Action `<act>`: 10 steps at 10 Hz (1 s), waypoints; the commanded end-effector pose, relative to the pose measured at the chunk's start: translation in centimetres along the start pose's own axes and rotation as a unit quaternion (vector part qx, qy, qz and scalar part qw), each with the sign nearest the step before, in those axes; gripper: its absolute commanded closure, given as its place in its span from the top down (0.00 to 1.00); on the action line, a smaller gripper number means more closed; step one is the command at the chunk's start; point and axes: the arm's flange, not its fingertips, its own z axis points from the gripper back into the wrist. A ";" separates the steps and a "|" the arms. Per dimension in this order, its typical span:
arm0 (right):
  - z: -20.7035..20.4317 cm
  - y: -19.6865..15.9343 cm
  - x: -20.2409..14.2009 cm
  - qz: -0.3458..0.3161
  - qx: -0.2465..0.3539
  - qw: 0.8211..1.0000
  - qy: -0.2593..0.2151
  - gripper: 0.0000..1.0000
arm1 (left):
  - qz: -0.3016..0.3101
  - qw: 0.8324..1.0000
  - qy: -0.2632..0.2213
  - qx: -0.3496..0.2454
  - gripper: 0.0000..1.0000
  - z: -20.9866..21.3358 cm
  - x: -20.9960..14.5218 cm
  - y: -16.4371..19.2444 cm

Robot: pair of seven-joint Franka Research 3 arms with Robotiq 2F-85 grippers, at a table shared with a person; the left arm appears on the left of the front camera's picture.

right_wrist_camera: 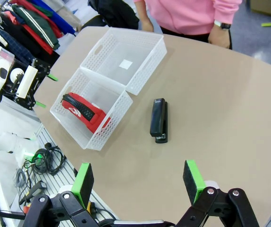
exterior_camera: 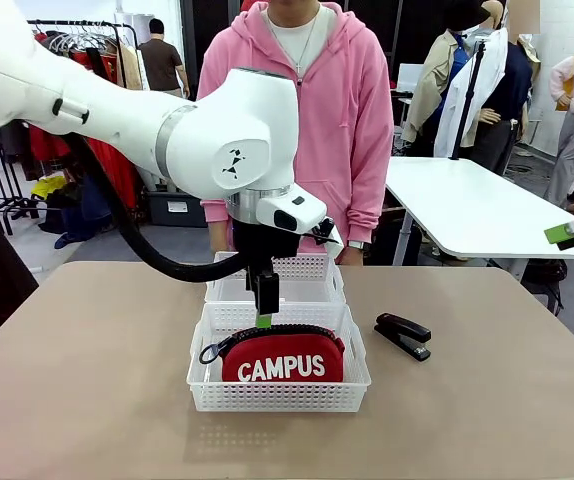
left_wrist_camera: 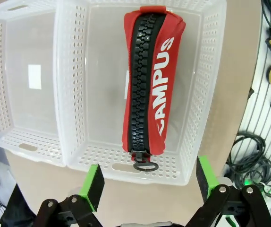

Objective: Distribute items into two baskets.
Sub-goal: Place the picked Pencil pouch into the Organizing basket as instructed by the person, then pick up the Stapler that the person points to.

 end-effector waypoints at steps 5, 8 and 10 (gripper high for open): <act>-0.1 0.0 0.1 0.005 0.006 1.000 -0.010 1.00 | 0.002 1.000 -0.001 0.002 1.00 0.2 -0.2 0.1; -0.1 0.0 0.1 0.005 0.006 1.000 -0.010 1.00 | 0.002 1.000 -0.001 0.002 1.00 0.2 -0.2 0.1; -0.1 0.0 0.1 0.005 0.006 1.000 -0.010 1.00 | 0.000 1.000 -0.001 0.000 1.00 0.1 0.1 0.0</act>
